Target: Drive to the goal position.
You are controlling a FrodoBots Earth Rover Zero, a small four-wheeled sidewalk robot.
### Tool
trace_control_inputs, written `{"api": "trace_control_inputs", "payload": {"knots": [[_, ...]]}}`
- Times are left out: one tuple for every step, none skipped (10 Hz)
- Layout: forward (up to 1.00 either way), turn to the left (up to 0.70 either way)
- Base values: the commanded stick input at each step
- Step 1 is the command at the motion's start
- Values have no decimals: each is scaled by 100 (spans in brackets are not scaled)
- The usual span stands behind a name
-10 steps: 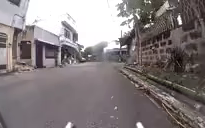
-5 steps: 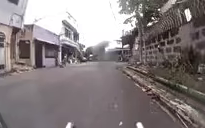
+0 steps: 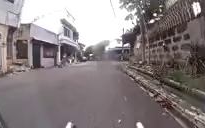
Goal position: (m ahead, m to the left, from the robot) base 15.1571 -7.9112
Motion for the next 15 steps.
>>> {"api": "trace_control_inputs", "payload": {"knots": [[70, 0], [70, 1], [70, 1], [70, 0], [70, 0], [70, 0], [70, 0], [70, 0], [70, 0], [70, 0], [70, 0], [70, 0], [70, 0], [70, 0], [70, 0]]}}
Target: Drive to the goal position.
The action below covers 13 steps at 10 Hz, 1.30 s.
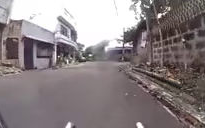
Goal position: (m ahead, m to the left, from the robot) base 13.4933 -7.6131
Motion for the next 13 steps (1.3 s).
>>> {"api": "trace_control_inputs", "payload": {"knots": [[70, 0], [70, 0], [70, 0], [70, 0], [70, 0], [70, 0], [70, 0], [70, 0], [70, 0], [70, 0], [70, 0], [70, 0], [70, 0]]}}
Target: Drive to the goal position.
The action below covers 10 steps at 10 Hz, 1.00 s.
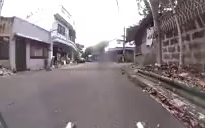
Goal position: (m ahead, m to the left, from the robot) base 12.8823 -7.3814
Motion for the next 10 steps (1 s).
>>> {"api": "trace_control_inputs", "payload": {"knots": [[70, -1], [70, -1], [70, 0], [70, 0], [70, 0], [70, 0], [70, 0], [70, 1], [70, 1], [70, 1]]}}
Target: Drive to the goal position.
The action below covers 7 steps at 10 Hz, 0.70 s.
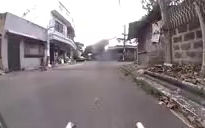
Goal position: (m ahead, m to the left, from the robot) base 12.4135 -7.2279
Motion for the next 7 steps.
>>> {"api": "trace_control_inputs", "payload": {"knots": [[70, 1], [70, 1], [70, 1], [70, 1], [70, 1], [70, 1], [70, 1]]}}
